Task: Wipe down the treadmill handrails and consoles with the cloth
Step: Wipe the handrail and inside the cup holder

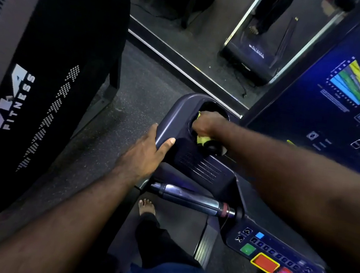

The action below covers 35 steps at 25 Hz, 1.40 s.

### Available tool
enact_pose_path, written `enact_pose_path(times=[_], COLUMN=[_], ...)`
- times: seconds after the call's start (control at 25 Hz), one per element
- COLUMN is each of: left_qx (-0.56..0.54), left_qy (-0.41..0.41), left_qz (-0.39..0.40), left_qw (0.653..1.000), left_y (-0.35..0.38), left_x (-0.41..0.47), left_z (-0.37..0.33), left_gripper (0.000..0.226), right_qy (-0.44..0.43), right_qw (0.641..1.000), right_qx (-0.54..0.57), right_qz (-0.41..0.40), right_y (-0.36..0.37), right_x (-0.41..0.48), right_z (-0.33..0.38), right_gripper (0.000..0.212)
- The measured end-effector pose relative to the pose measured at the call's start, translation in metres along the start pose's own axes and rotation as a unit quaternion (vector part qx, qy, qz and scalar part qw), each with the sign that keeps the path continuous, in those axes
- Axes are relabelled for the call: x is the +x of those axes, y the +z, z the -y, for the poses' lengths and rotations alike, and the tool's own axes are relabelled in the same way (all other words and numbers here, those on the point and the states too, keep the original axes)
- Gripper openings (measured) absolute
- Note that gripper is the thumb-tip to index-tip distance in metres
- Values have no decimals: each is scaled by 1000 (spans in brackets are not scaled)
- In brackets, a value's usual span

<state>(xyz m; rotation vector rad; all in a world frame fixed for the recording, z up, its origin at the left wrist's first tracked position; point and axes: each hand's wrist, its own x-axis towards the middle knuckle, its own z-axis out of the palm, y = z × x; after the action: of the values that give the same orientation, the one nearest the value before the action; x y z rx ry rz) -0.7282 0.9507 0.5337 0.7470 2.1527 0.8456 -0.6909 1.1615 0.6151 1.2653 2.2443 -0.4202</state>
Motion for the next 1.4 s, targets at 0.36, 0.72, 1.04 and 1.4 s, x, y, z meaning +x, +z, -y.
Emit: enact_pose_path(times=[0.36, 0.72, 1.04, 1.4], left_qx=[20, 4, -4, 15], left_qy=[-9, 4, 20, 6], left_qz=[-18, -21, -16, -17], left_qw=[1000, 1000, 1000, 1000], left_y=[0, 1, -1, 0], left_x=[-1, 2, 1, 2], left_z=[1, 0, 1, 0], left_gripper=[78, 75, 74, 79], right_qy=[25, 176, -166, -13], right_qw=[985, 630, 855, 984], right_qx=[158, 748, 323, -40], right_qz=[73, -112, -369, -175], right_y=[-20, -7, 9, 14], right_x=[17, 8, -47, -20], right_z=[8, 4, -6, -11], right_gripper=[25, 30, 45, 115])
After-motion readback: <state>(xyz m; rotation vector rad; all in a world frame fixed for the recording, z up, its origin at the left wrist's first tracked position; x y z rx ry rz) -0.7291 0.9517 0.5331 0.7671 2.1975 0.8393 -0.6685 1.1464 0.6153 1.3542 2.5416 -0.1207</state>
